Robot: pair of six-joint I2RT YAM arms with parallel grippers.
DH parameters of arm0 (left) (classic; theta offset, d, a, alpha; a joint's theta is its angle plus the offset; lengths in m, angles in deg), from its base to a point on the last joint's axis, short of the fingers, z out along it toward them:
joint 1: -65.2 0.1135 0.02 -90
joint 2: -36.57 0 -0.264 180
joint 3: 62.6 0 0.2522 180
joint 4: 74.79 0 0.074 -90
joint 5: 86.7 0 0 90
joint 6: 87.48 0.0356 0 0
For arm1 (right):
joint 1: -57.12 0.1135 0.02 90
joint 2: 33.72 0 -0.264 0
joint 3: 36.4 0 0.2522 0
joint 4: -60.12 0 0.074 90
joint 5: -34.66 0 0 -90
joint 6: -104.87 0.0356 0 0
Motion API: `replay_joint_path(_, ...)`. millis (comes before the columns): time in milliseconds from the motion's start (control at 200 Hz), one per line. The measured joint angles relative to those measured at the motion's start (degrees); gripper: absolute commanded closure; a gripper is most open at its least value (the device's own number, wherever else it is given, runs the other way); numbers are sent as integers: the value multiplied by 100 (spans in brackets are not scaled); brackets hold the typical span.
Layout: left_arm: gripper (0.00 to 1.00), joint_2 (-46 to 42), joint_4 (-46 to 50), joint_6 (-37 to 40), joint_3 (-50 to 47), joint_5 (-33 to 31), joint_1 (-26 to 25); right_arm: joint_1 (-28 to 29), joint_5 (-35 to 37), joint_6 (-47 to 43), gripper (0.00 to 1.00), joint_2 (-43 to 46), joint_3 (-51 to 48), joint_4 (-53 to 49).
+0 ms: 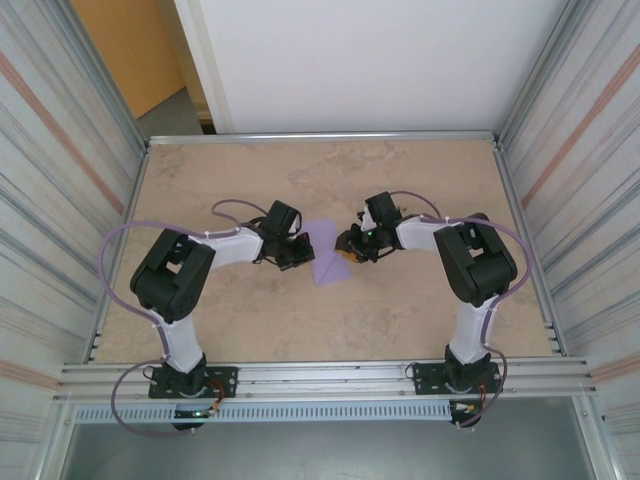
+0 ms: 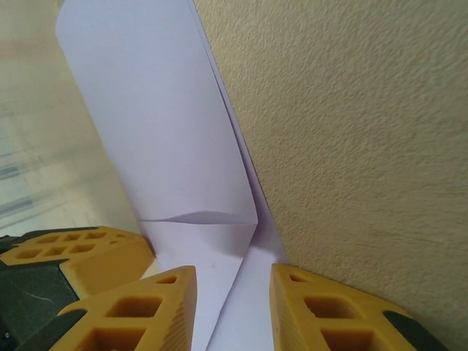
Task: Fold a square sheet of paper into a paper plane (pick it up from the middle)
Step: Second fold the triangle at the center of the table, then turn over the paper at the center of the table.
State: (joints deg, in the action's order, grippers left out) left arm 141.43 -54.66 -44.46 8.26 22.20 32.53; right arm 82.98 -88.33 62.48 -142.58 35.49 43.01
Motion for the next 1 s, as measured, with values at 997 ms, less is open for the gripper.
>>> replay_joint_path(997, 94, 35, -326, -345, -173, 2, 11, 203, -350, 192, 80, -184, 184, 168)
